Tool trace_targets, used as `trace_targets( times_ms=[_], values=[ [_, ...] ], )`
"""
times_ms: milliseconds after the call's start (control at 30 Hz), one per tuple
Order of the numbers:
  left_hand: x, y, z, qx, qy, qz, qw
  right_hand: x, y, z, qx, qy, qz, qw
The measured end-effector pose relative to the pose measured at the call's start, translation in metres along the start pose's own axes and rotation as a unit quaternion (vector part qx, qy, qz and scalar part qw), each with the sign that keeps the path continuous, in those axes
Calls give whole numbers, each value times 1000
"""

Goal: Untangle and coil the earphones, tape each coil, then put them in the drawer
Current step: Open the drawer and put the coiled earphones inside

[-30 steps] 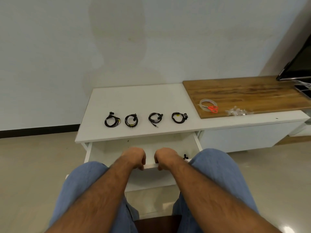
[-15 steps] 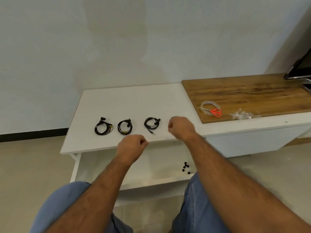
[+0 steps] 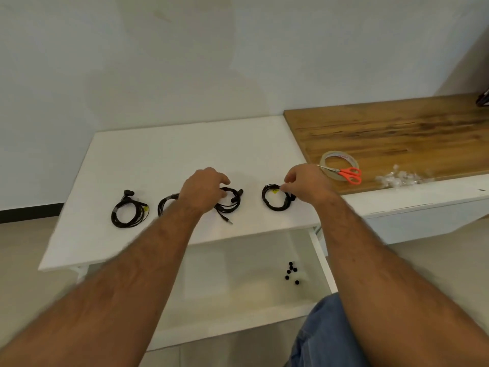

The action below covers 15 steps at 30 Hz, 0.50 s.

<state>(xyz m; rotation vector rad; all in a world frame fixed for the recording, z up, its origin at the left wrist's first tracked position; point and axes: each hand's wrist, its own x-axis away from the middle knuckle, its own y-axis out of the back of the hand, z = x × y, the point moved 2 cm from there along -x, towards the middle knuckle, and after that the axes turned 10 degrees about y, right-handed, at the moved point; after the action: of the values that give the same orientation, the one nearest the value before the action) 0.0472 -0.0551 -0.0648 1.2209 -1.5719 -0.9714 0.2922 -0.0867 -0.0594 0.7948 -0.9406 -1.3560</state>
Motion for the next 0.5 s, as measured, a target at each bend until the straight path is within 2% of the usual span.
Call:
trace_targets(
  times_ms=[133, 300, 500],
  values=[
    [-9, -9, -5, -18, -28, 5, 999, -8, -5, 3, 9, 3, 24, 1000],
    [-8, -10, -6, -48, -25, -23, 998, -10, -9, 9, 42, 6, 35, 999],
    [17, 0, -1, -35, -14, -30, 999, 1, -7, 16, 54, 9, 42, 998]
  ],
)
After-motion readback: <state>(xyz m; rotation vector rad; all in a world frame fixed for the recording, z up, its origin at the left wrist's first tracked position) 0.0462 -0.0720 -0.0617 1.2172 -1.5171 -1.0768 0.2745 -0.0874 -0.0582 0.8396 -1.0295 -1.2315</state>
